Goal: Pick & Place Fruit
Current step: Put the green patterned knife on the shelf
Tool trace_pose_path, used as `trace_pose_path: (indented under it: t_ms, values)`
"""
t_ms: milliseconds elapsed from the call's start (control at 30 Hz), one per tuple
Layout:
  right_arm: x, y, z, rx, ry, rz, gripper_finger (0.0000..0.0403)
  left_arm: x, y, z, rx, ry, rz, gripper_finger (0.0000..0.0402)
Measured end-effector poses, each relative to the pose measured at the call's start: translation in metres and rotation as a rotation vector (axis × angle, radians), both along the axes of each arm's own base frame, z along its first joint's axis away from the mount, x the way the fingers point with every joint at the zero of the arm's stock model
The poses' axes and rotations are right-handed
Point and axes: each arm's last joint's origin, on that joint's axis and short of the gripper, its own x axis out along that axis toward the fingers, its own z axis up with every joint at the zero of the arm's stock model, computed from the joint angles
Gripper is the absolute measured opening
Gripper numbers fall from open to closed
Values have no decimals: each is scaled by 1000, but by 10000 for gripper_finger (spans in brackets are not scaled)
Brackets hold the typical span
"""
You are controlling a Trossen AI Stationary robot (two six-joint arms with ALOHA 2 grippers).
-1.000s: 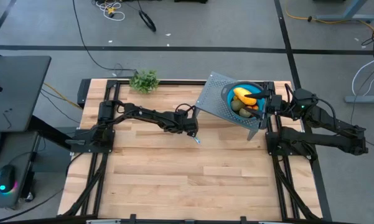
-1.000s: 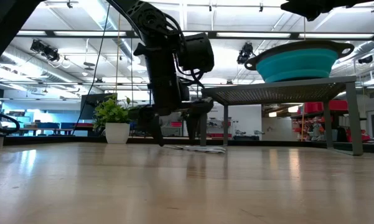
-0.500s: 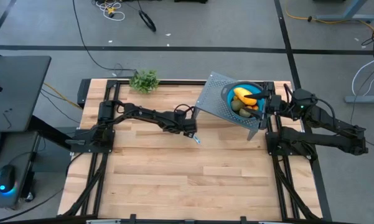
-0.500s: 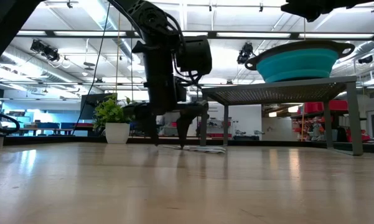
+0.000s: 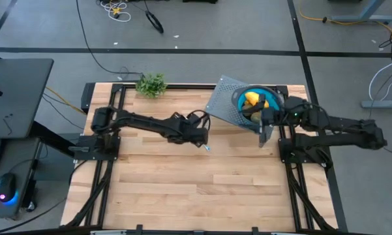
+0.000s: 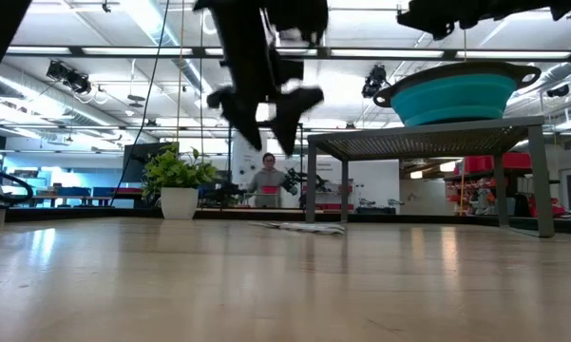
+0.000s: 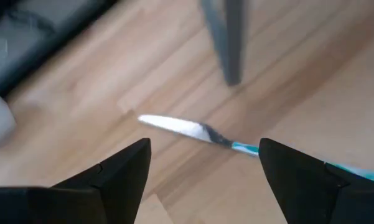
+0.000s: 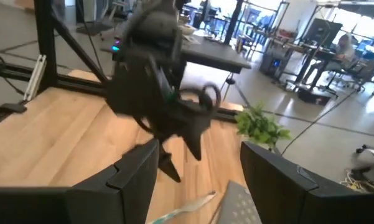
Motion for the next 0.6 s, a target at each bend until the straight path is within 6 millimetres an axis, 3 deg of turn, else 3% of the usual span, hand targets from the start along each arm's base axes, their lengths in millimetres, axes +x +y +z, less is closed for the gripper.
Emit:
trace_pose_path:
  t_ms: [100,367,600]
  values:
    - [9,9,0,-44,-9,-9,235,-4,-16,15,55,-16,-102,306]
    - [18,45,3,-95,-65,-32,235,-5,-63,27,164,-13,-353,306]
    - [26,74,-4,-79,-28,-71,235,-6,-92,22,134,-17,-562,300]
